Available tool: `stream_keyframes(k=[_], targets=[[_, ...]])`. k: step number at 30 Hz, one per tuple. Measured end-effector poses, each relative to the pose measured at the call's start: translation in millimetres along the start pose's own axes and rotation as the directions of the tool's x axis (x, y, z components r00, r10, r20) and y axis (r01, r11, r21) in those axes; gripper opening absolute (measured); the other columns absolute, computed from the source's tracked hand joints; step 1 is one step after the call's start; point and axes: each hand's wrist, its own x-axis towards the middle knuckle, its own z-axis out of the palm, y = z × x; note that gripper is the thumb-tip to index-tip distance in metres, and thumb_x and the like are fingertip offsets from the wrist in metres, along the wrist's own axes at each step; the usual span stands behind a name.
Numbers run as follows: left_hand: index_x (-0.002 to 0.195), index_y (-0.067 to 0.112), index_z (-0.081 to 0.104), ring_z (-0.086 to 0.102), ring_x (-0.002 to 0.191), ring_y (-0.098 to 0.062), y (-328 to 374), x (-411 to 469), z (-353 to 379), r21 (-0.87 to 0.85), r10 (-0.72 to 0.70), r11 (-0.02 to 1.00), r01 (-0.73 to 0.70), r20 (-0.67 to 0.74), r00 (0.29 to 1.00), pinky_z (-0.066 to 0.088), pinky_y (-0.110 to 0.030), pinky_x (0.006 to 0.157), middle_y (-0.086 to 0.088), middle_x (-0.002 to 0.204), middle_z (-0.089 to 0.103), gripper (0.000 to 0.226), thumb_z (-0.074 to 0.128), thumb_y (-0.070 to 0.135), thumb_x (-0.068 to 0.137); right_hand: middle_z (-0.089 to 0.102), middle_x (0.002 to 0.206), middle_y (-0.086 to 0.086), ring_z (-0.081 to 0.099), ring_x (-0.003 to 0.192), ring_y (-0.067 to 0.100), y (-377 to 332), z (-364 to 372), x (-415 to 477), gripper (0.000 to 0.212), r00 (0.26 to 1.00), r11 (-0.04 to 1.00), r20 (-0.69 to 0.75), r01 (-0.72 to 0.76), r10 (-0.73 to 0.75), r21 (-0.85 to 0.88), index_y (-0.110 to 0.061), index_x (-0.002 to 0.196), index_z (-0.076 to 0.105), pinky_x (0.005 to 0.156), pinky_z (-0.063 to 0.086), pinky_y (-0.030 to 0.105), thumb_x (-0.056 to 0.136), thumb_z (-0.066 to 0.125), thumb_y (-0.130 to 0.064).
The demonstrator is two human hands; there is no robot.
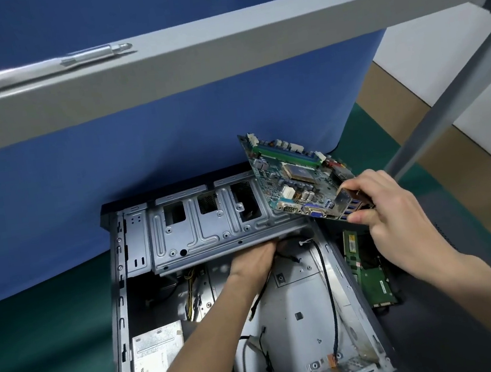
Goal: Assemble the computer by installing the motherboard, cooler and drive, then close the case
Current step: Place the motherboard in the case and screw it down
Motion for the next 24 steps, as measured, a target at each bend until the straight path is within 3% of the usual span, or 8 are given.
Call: stream_keyframes(k=[5, 9, 11, 13, 16, 17, 20, 24], targets=[[0.148, 0.026, 0.02, 0.044, 0.129, -0.023, 10.6, 3.8, -8.7, -0.04, -0.025, 0.999, 0.024, -0.041, 0.999, 0.04, -0.037, 0.096, -0.002, 0.146, 0.04, 0.067, 0.044, -0.004, 0.093, 0.052, 0.092, 0.003, 0.046, 0.091, 0.026, -1.6, -0.8, -1.7, 0.038, 1.0, 1.0, -0.005, -0.002, 0.002, 0.003, 0.003, 0.109, 0.061, 0.075, 0.029, 0.022, 0.075, 0.062, 0.022], [0.142, 0.022, 0.033, 0.058, 0.107, -0.031, 14.5, -1.4, -3.7, -0.092, 0.018, 0.995, -0.035, -0.178, 0.984, 0.045, -0.039, 0.072, -0.01, 0.124, 0.057, 0.069, 0.045, -0.015, 0.085, 0.051, 0.091, 0.002, 0.045, 0.089, 0.025, -3.0, -0.2, -3.3, 0.038, 1.0, 1.0, -0.008, -0.002, 0.002, 0.003, 0.002, 0.108, 0.061, 0.074, 0.029, 0.022, 0.076, 0.062, 0.022], [0.144, 0.02, 0.03, 0.061, 0.098, -0.033, 11.9, -9.3, 2.1, 0.003, 0.054, 0.999, -0.055, -0.229, 0.972, 0.042, -0.037, 0.065, -0.013, 0.116, 0.058, 0.072, 0.047, -0.016, 0.084, 0.051, 0.092, 0.003, 0.045, 0.09, 0.025, -3.2, 0.8, -4.0, 0.038, 1.0, 1.0, -0.008, -0.009, 0.009, 0.003, 0.002, 0.108, 0.061, 0.074, 0.029, 0.023, 0.076, 0.062, 0.022], [0.146, 0.017, 0.025, 0.057, 0.105, -0.033, 6.1, -17.7, 10.1, 0.155, 0.153, 0.982, -0.11, -0.299, 0.942, 0.045, -0.039, 0.074, -0.014, 0.126, 0.051, 0.072, 0.051, -0.01, 0.084, 0.051, 0.091, 0.002, 0.044, 0.09, 0.024, -3.9, 1.1, -4.6, 0.038, 1.0, 1.0, -0.009, -0.013, 0.013, 0.006, 0.001, 0.109, 0.06, 0.075, 0.029, 0.022, 0.076, 0.061, 0.022], [0.138, 0.011, 0.044, 0.057, 0.093, -0.023, -0.5, -28.5, 21.0, 0.537, 0.494, 0.792, -0.289, -0.287, 0.821, 0.047, -0.032, 0.084, -0.006, 0.103, 0.06, 0.063, 0.068, 0.009, 0.08, 0.049, 0.09, 0.0, 0.043, 0.088, 0.022, -5.4, 1.2, -5.2, 0.038, 1.0, 1.0, -0.011, -0.015, 0.015, 0.006, 0.001, 0.109, 0.06, 0.073, 0.028, 0.021, 0.077, 0.061, 0.022], [0.141, 0.011, 0.039, 0.056, 0.087, -0.021, -2.3, -29.6, 24.7, 0.621, 0.58, 0.712, -0.328, -0.258, 0.772, 0.048, -0.031, 0.084, -0.004, 0.092, 0.061, 0.07, 0.071, 0.01, 0.078, 0.049, 0.09, 0.0, 0.043, 0.088, 0.022, -5.7, 1.2, -5.3, 0.038, 1.0, 1.0, -0.011, -0.014, 0.014, 0.005, 0.002, 0.109, 0.06, 0.073, 0.028, 0.021, 0.077, 0.061, 0.021], [0.149, 0.026, -0.014, 0.051, 0.092, -0.028, 0.2, -32.2, 29.9, 0.581, 0.658, 0.656, -0.482, -0.127, 0.742, 0.038, -0.048, 0.099, -0.017, 0.096, 0.054, 0.105, 0.061, -0.005, 0.083, 0.051, 0.091, 0.001, 0.044, 0.088, 0.024, -7.4, 1.3, -5.4, 0.036, 1.0, 1.0, -0.014, -0.011, 0.011, 0.0, 0.002, 0.108, 0.06, 0.074, 0.028, 0.022, 0.077, 0.062, 0.02], [0.14, 0.045, -0.025, 0.052, 0.113, -0.033, 25.5, -25.7, 33.2, 0.631, 0.627, 0.619, -0.468, -0.039, 0.778, 0.027, -0.057, 0.103, -0.027, 0.124, 0.049, 0.088, 0.045, 0.011, 0.098, 0.051, 0.092, 0.001, 0.044, 0.09, 0.025, -10.0, 1.8, -6.3, 0.035, 1.0, 1.0, -0.018, -0.017, 0.017, -0.001, 0.003, 0.109, 0.06, 0.074, 0.028, 0.023, 0.077, 0.061, 0.02]])
